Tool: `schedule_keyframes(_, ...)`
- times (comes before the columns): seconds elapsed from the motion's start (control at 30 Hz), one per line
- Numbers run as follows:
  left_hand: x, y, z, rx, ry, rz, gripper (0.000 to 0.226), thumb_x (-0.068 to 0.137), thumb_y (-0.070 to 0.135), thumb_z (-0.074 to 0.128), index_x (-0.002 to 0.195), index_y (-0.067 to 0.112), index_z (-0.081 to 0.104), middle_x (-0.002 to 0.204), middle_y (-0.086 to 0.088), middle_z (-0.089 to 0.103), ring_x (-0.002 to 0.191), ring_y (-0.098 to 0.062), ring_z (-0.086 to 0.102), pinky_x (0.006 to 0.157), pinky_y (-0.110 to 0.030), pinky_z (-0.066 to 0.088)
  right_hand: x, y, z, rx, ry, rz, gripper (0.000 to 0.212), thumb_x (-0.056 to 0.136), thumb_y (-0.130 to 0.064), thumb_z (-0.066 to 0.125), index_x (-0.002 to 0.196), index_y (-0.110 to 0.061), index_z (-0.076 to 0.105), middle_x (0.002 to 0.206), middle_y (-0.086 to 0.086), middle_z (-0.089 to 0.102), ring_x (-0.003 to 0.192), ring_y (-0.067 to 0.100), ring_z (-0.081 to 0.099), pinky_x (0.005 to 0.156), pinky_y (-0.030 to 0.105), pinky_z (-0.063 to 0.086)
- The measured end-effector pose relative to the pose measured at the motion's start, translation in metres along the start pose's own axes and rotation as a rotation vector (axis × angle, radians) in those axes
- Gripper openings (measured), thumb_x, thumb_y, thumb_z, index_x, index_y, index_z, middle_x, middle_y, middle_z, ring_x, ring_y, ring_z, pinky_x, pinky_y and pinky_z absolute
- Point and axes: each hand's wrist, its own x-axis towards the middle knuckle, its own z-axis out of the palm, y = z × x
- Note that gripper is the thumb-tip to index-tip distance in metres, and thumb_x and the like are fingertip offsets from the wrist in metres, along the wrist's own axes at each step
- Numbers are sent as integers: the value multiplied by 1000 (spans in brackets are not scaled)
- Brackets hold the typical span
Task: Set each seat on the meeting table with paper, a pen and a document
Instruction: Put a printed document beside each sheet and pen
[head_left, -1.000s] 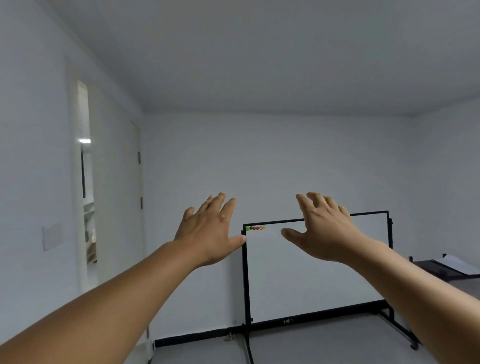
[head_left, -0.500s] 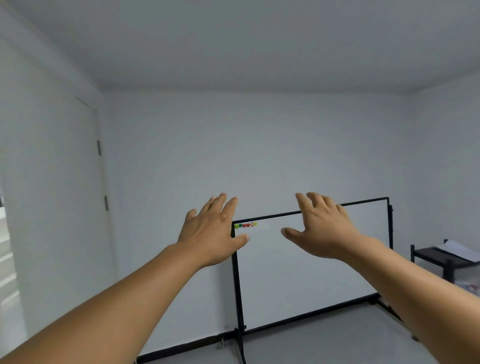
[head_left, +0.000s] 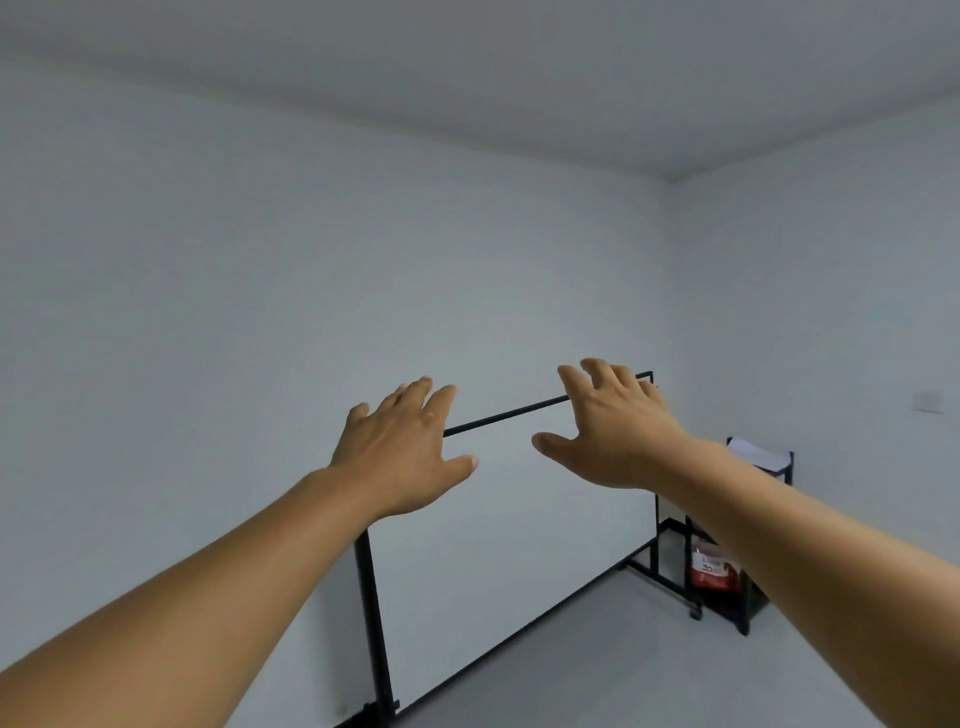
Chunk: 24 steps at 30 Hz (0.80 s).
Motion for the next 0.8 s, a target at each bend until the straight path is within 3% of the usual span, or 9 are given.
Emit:
schedule_keyframes(0.3, 129, 34, 67, -37, -44, 154, 86, 101, 70, 49, 171, 31, 17, 179, 3, 17, 163, -21, 23, 128, -52, 25, 70, 73, 49, -76, -18, 143, 80, 92, -76, 48, 152, -24, 35, 166, 8, 31, 151, 33, 33, 119, 52, 34)
schedule_keyframes(0.47, 229, 82, 106, -17, -89, 206, 80, 99, 71, 50, 166, 30, 32, 169, 3, 33, 152, -23, 42, 119, -50, 34, 119, 168, 80, -87, -28, 224, 85, 93, -77, 47, 157, -24, 33, 170, 7, 29, 152, 33, 35, 121, 52, 36)
schedule_keyframes(0.8, 413, 204, 179, -89, -81, 330, 77, 99, 67, 52, 164, 31, 35, 165, 3, 38, 147, -24, 47, 116, -50, 36, 210, 347, 123, -193, -131, 369, 89, 94, -77, 47, 162, -22, 30, 168, 10, 32, 149, 36, 39, 120, 55, 39)
